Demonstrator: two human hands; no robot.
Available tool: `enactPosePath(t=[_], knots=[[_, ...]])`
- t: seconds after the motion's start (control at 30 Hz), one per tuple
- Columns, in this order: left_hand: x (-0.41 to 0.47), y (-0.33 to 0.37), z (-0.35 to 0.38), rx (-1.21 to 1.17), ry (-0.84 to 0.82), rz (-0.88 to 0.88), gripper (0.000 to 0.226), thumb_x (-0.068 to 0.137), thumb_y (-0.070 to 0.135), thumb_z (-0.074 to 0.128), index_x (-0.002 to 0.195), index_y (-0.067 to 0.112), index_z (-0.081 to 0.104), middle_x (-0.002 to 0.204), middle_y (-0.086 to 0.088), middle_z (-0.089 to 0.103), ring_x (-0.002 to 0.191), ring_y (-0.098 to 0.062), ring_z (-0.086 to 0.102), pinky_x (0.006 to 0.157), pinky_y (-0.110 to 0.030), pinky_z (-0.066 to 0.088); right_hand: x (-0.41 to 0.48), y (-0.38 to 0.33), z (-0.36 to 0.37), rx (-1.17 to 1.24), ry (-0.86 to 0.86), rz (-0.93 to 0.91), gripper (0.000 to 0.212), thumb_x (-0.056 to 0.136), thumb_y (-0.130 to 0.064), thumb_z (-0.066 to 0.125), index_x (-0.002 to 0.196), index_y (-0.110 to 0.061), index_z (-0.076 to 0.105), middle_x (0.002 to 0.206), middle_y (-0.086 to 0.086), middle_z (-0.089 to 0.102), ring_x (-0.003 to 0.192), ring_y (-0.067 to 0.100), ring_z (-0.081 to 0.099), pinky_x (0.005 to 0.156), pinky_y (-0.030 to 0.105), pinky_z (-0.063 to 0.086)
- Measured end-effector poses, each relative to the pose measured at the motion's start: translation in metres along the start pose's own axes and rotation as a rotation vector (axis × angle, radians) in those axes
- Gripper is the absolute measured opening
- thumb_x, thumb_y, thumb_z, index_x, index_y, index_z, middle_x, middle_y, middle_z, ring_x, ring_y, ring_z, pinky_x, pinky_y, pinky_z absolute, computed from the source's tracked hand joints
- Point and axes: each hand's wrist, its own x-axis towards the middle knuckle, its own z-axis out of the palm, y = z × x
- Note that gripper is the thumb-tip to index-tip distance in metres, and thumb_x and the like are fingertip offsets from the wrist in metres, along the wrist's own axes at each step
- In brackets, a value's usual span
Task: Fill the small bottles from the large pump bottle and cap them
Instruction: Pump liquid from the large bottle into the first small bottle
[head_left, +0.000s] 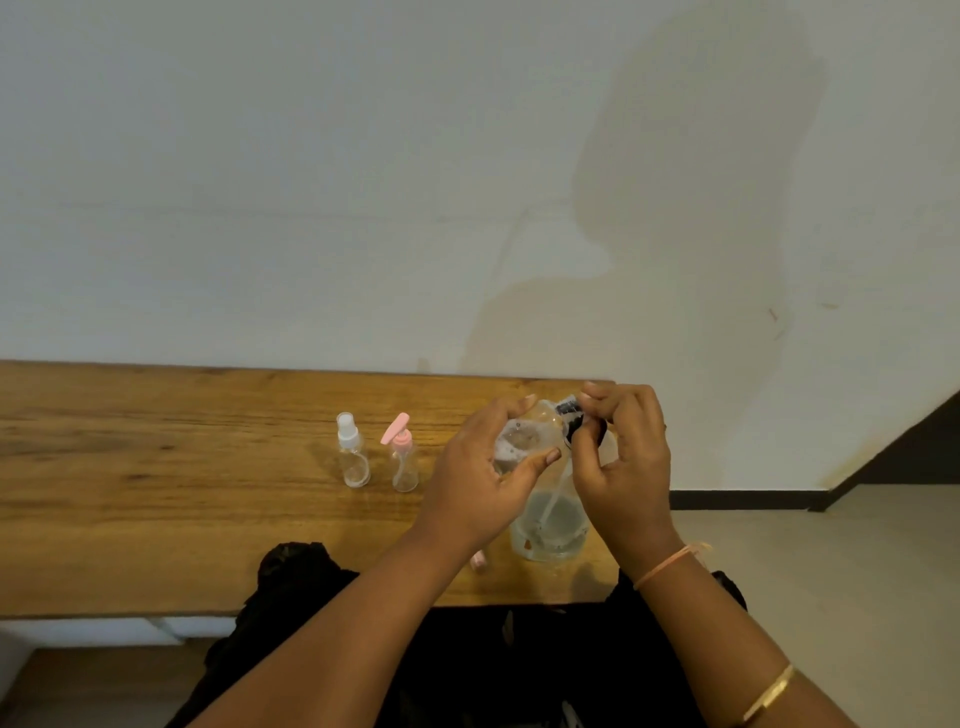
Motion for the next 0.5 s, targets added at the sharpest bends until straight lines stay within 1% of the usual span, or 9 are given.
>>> enactPosePath(t=[0.13,0.27,0.37,0.5], knots=[[-0.002,0.003,0.001,-0.010,0.023,0.016,0.047,0.079,0.030,0.075,0.110,0.050,0.045,0.112,0.014,0.060,0.107,0.008,0.052,0.078,0.000,0.039,-0.001,-0.005,-0.002,0.022,0.035,0.022,0.021,0.084,-0.007,0.045,0.090,0.003,0.063,0.097,-0.002,0.051,0.095,0.000,0.049,0.085,0.005,0.040],[-0.004,0.003,0.002,-0.012,0.064,0.063,0.046,0.078,0.030,0.075,0.115,0.041,0.050,0.111,0.015,0.059,0.108,0.007,0.052,0.082,-0.001,0.039,-0.001,-0.011,-0.005,0.030,0.041,0.004,0.021,0.085,-0.007,0.045,0.093,0.001,0.063,0.098,-0.003,0.051,0.097,0.004,0.051,0.086,0.006,0.041],[-0.003,0.005,0.002,-0.028,0.063,0.055,0.045,0.078,0.029,0.075,0.114,0.039,0.050,0.109,0.015,0.060,0.105,0.008,0.053,0.078,0.000,0.039,0.002,-0.010,-0.005,0.028,0.036,-0.007,0.020,0.085,-0.007,0.044,0.090,0.001,0.062,0.097,-0.004,0.051,0.095,0.006,0.052,0.085,0.007,0.042],[-0.001,0.005,0.000,-0.027,0.011,0.002,0.041,0.078,0.030,0.074,0.108,0.042,0.049,0.110,0.016,0.060,0.103,0.007,0.054,0.075,0.000,0.040,0.002,-0.003,-0.002,0.053,0.008,0.008,0.019,0.084,-0.007,0.045,0.088,0.002,0.061,0.097,-0.004,0.050,0.094,0.005,0.051,0.084,0.008,0.043]])
